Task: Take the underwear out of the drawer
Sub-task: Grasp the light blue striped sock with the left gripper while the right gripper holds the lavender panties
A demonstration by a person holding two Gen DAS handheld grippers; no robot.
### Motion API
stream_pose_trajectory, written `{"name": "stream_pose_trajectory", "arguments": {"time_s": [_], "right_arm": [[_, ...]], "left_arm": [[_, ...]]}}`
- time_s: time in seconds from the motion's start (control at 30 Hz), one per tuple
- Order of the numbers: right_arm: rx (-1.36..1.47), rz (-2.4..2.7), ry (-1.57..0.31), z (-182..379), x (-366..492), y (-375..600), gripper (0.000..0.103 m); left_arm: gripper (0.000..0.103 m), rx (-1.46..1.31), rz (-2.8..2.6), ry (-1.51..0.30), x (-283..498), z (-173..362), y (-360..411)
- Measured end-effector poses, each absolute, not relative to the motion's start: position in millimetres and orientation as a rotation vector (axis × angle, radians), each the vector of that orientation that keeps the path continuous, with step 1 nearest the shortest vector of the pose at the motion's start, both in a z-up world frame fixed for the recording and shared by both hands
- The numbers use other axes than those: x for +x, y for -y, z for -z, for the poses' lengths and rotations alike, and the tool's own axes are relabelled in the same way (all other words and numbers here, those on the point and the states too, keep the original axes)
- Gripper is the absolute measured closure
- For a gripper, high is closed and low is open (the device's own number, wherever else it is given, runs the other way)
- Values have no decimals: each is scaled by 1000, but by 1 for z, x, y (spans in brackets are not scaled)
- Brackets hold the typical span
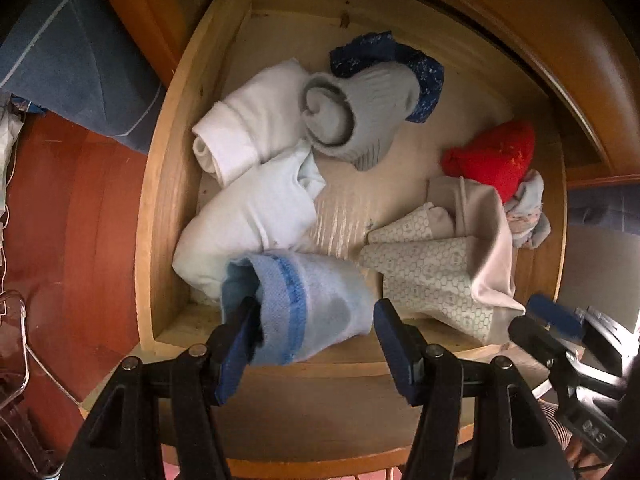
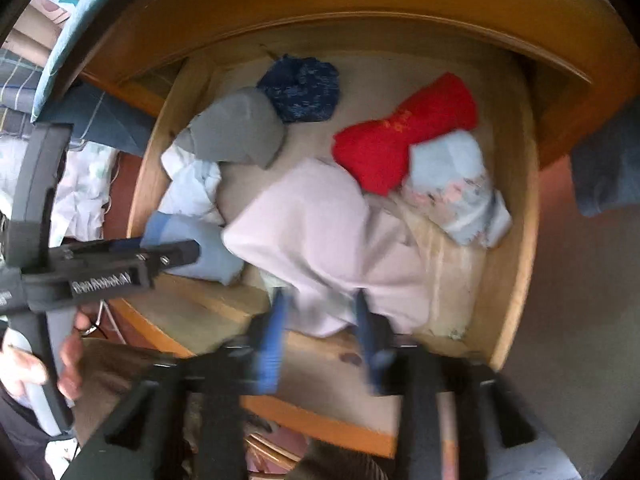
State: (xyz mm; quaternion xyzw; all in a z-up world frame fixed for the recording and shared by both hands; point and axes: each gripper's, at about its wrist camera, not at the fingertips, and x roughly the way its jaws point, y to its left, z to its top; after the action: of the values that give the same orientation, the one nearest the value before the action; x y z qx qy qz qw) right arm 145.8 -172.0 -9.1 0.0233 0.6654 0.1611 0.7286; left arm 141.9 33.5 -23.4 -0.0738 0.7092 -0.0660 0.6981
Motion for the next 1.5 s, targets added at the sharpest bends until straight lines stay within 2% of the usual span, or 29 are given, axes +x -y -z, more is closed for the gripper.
{"name": "stream_pose_trajectory", "arguments": {"time_s": [0.03, 0.43, 0.47, 0.5, 0.57, 0.63, 0.67, 0.73, 0.87, 1.2, 1.33, 1.5], "right_arm": [[28, -346, -1464, 10, 148, 168, 40], [-231, -338, -1660, 70, 183, 123, 37], [-238, -338, -1660, 72, 184, 121, 37], [-258, -339, -1665, 76, 185, 118, 36], [-276, -336, -1688, 83, 185, 115, 36], [-273, -331, -1708, 85, 187, 116, 41], [-266, -333, -1707, 84, 188, 116, 58], [-246, -338, -1704, 83, 186, 119, 80], [-200, -340, -1672, 75, 178, 128, 84], [-70, -302, -1518, 23, 149, 172, 85], [-9, -293, -1486, 12, 141, 184, 85], [29, -275, -1454, 6, 135, 190, 85]], "left_arm": [[42, -166, 147, -1580, 142, 25, -33], [44, -177, 178, -1574, 143, 33, -33], [48, -177, 179, -1573, 144, 32, -35], [62, -171, 174, -1566, 144, 32, -37], [65, -175, 169, -1562, 146, 32, -39], [65, -185, 171, -1565, 148, 33, -41], [65, -179, 174, -1566, 148, 32, -40], [65, -170, 176, -1562, 148, 32, -40], [65, -147, 191, -1565, 149, 31, -34], [63, -116, 183, -1567, 155, 35, -14], [74, -131, 182, -1548, 152, 35, -10], [77, -126, 184, -1508, 145, 23, -5]]}}
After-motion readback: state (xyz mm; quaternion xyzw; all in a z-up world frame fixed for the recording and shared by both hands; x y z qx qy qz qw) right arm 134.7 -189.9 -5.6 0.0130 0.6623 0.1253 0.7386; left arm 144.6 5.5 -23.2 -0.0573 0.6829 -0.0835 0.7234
